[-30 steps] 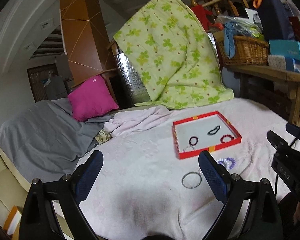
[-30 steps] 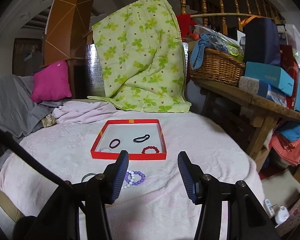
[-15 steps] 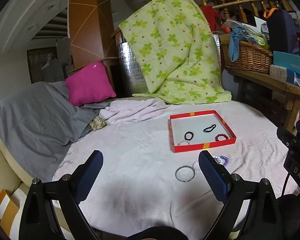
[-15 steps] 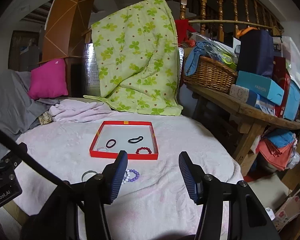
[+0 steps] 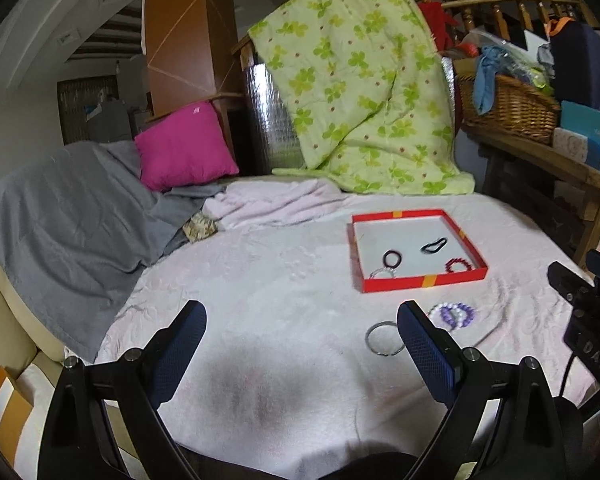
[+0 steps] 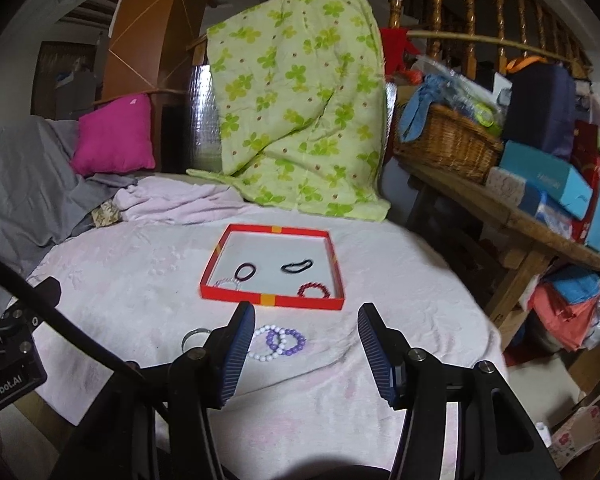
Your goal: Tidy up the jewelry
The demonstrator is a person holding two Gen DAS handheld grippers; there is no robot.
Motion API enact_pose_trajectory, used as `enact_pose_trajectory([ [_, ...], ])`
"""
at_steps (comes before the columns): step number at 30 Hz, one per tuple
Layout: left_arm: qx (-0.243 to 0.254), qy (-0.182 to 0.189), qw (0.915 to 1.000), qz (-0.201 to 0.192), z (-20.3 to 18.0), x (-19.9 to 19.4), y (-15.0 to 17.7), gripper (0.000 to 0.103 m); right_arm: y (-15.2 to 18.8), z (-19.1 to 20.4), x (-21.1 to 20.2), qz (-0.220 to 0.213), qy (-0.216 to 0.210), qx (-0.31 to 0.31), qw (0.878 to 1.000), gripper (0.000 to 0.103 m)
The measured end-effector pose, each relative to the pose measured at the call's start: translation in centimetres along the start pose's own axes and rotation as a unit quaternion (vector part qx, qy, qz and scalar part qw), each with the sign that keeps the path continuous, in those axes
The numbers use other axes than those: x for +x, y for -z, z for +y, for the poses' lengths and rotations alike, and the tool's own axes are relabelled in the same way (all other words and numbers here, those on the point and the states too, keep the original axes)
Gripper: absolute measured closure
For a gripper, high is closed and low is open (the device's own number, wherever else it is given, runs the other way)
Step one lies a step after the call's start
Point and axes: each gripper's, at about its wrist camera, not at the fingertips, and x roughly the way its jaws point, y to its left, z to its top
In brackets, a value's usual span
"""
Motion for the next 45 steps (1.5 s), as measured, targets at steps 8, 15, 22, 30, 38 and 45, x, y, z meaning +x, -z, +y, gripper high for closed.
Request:
enact_pose_trajectory([
  [8,0.01,0.004,0.9985,0.054,0.0,5.7,1.5,0.007,1.0,-3.3,7.4,0.079,-0.108,0.054,0.989,0.045],
  [15,0.007,0.019,0.9948,0.099,-0.7,10.2,3.1,0.007,2.5,-6.1,15.7,0.146,-0.188,0.135,0.962,0.05],
  [22,0.022,0.031,0.9913,0.126,-2.1,13.1,4.4,0.007,3.9,-9.4,22.1,0.177,-0.231,0.23,0.929,0.063],
  [30,0.027,0.054,0.9869,0.149,-4.0,16.5,4.7,0.007,5.3,-7.4,26.2,0.232,-0.307,0.237,0.892,0.071],
  [38,0.022,0.072,0.9817,0.175,-4.5,18.6,5.5,0.007,5.9,-5.8,28.5,0.262,-0.267,0.223,0.9,0.077],
  [45,0.007,0.096,0.978,0.185,-4.1,19.3,5.7,0.007,5.6,-3.9,28.6,0.252,-0.248,0.176,0.919,0.092],
])
